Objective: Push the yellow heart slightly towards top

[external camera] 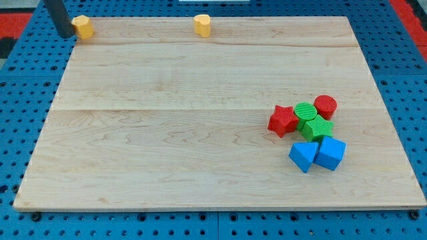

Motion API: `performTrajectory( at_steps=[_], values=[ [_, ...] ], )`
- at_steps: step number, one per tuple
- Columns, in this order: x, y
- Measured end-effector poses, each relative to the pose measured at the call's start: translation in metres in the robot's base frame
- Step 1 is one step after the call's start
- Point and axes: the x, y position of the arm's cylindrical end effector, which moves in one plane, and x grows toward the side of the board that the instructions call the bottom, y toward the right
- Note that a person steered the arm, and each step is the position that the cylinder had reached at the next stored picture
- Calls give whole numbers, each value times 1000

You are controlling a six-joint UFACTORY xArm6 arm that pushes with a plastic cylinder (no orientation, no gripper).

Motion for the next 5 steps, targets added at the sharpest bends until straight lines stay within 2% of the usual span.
performTrajectory(
  at_steps=[2, 4, 5],
  values=[
    [-7, 0],
    [-41, 22],
    [-44, 22]
  ],
)
